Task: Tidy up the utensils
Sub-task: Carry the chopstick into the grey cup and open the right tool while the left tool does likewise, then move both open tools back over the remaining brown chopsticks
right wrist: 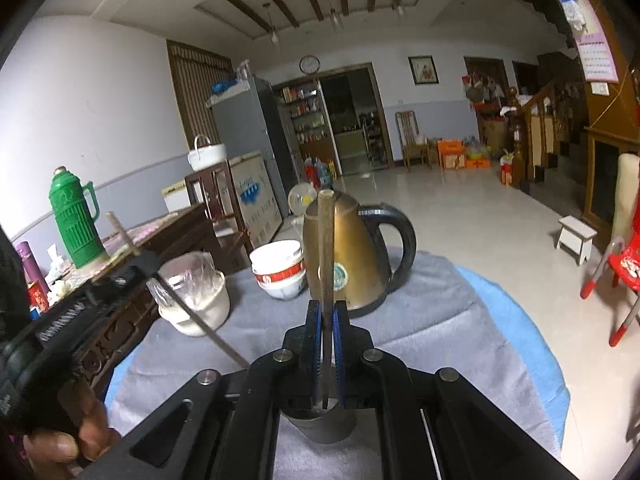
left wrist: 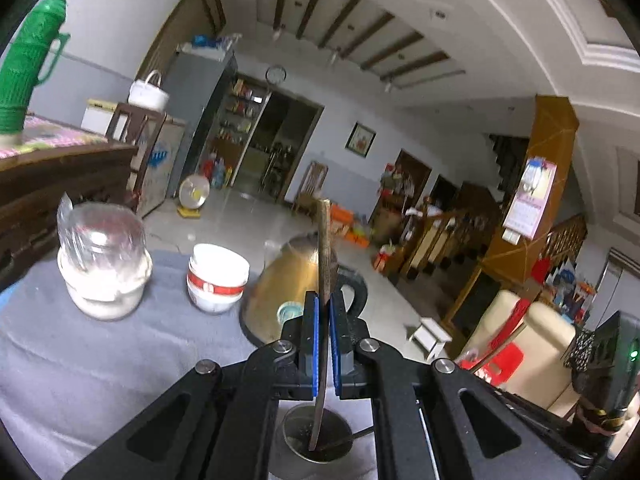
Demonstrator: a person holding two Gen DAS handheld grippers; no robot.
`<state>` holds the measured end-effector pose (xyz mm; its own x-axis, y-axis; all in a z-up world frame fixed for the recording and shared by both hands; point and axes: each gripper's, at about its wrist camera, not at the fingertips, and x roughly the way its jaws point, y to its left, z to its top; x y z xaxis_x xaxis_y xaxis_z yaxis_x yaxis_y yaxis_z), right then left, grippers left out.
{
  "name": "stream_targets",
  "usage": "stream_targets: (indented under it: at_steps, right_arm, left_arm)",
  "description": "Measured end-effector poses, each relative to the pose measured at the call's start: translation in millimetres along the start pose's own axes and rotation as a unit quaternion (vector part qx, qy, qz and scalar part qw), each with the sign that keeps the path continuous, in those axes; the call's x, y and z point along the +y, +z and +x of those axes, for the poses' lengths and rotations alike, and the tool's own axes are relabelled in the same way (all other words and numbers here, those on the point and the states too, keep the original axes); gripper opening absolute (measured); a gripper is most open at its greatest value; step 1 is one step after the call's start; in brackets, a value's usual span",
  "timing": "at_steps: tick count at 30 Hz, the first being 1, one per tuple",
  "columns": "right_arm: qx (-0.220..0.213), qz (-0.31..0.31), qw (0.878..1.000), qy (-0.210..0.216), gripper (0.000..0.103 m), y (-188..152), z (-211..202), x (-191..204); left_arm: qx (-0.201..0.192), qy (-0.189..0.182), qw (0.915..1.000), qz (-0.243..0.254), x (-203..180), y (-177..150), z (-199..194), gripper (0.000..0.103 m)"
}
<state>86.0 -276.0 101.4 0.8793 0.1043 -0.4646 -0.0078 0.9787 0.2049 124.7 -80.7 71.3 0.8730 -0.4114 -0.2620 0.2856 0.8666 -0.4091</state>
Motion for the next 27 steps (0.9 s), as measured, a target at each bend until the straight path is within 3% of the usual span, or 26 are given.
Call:
stream_targets:
  at_steps: [15,20,21,23,26,27]
  right_arm:
    - [0.1,0.023,0.995,0.017,0.008,-23.1,51.5,-6.3]
    - [0.105,0.028,0.994,-0.004,0.008,-19.3,41.0,-9.4]
    - [0.1,0.029,0.995,-0.009,0.009,-17.2,35.5,-9.8]
    - [0.091,0.03,0.995,-0.015,0.015,-12.6,25.3,-9.0]
    - [0.075,0.032,0.996,-0.027,0.039,-9.4,4.1,-9.0]
    - [0.066,0.034,0.997,-0.03,0.061,-9.2,-4.6,-9.1]
  left_arm:
    - [0.101,0.008,0.9948,-0.008,7.2,-26.2,40.2,0.006]
    - [0.096,0.011,0.995,-0.028,13.8,-9.3,18.0,0.048]
    - [0.087,0.012,0.9957,-0.031,15.2,-4.2,8.9,0.051]
    - [0.072,0.012,0.9967,-0.036,20.2,5.5,-8.3,0.057]
    - [0.046,0.015,0.998,-0.04,29.1,15.5,-38.6,0.064]
    - [0.036,0.018,0.9983,-0.041,33.3,17.4,-54.2,0.066]
